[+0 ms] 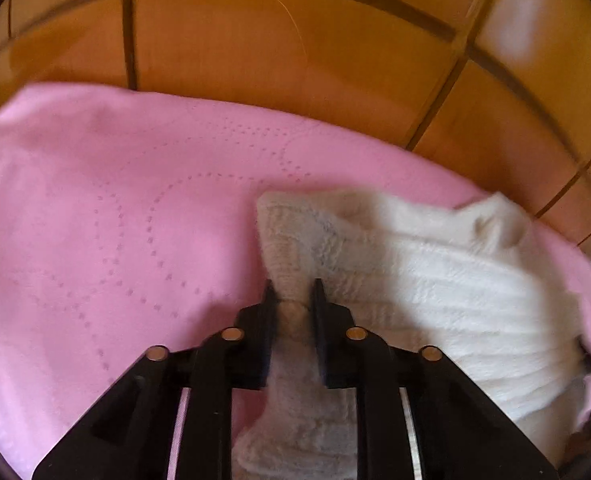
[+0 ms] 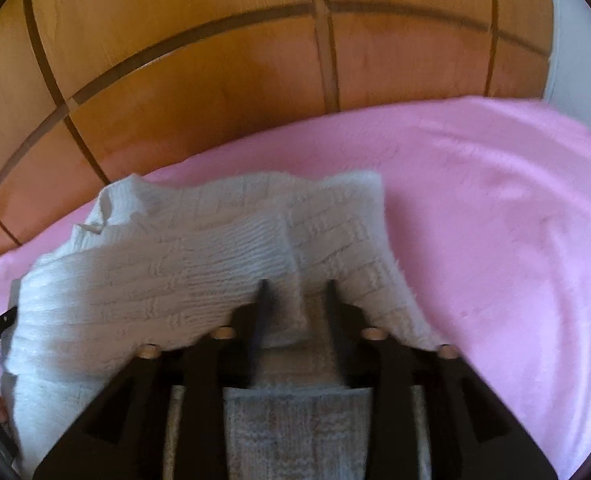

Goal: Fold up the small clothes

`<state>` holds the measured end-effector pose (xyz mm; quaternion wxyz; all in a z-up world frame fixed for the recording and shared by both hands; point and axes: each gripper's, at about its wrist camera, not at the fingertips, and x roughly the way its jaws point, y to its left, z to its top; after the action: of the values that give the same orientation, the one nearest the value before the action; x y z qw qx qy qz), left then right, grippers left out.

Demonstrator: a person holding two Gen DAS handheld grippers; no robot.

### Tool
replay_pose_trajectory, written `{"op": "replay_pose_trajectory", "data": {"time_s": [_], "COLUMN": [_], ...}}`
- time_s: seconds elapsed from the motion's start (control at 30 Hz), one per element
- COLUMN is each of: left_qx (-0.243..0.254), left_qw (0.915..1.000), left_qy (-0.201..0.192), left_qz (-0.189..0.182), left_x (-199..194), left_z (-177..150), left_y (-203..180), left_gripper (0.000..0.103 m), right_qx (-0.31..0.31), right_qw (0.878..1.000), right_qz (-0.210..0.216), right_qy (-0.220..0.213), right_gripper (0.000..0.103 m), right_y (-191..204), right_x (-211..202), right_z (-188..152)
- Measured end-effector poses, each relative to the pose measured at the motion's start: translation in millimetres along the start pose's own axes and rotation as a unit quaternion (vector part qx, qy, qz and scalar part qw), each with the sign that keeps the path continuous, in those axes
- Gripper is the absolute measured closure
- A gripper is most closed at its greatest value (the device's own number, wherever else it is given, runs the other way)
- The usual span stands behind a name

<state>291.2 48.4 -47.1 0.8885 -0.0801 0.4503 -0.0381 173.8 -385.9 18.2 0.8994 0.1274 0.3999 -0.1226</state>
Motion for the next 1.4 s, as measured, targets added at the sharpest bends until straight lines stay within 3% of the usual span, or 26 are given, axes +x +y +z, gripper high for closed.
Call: {"op": "replay_pose_trajectory", "data": {"time_s": [0.07, 0.13, 0.23, 0.33, 0.37, 0.53, 0.6, 0.67, 0.8, 0.9, 1.13, 1.4], "left_qx": [0.001, 0.006, 0.037, 0.072, 0.07, 0.064, 0.059, 0.046, 0.034, 0.029, 0.031, 0.031], "left_qw": [0.9996, 0.9982, 0.9963, 0.9967, 0.9973, 0.9974, 0.9975, 0.998, 0.998, 0.9979, 0.9974, 0.9982], "left_qy": [-0.026, -0.057, -0.073, -0.037, -0.024, -0.031, -0.035, -0.041, -0.054, -0.058, -0.063, -0.047], "left_qz": [-0.008, -0.019, -0.025, 0.0, 0.001, 0.014, 0.02, 0.016, 0.003, -0.006, -0.015, -0.022], "left_x": [-15.6, -34.2, -44.5, -23.8, -14.3, -12.5, -22.1, -37.6, -71.8, -95.0, -133.1, -149.9], "left_z": [-2.1, -5.9, -17.3, -31.1, -35.3, -36.7, -38.1, -42.4, -59.4, -72.5, -104.6, -136.5], "left_y": [-3.9, -8.7, -21.2, -30.8, -28.9, -27.7, -28.7, -27.9, -31.2, -31.6, -27.2, -20.6], "left_gripper": [0.063, 0.057, 0.057, 0.057, 0.056, 0.054, 0.053, 0.042, 0.04, 0.04, 0.04, 0.04], "right_qx": [-0.02, -0.04, -0.062, -0.088, -0.095, -0.108, -0.109, -0.106, -0.097, -0.084, -0.084, -0.091], "right_qw": [1.0, 0.999, 0.997, 0.996, 0.995, 0.994, 0.994, 0.994, 0.995, 0.996, 0.996, 0.993], "right_qz": [-0.001, 0.019, 0.034, 0.015, 0.008, -0.013, -0.018, -0.02, -0.025, -0.028, -0.004, 0.028], "right_qy": [-0.024, -0.027, -0.022, 0.027, 0.034, 0.024, 0.022, 0.019, 0.017, 0.006, 0.025, 0.065], "right_gripper": [0.063, 0.062, 0.054, 0.045, 0.045, 0.042, 0.041, 0.038, 0.028, 0.012, 0.008, 0.003], "right_y": [9.6, 23.4, 41.1, 56.1, 58.2, 62.6, 62.6, 60.5, 57.6, 53.1, 48.8, 31.2], "right_x": [-12.3, -16.8, -8.6, 21.8, 32.1, 34.5, 33.1, 31.8, 28.4, 11.6, -26.7, -61.4], "right_z": [0.5, 1.6, 0.9, -6.7, -10.5, -10.5, -10.3, -10.2, -11.8, -14.3, -50.2, -106.8]}}
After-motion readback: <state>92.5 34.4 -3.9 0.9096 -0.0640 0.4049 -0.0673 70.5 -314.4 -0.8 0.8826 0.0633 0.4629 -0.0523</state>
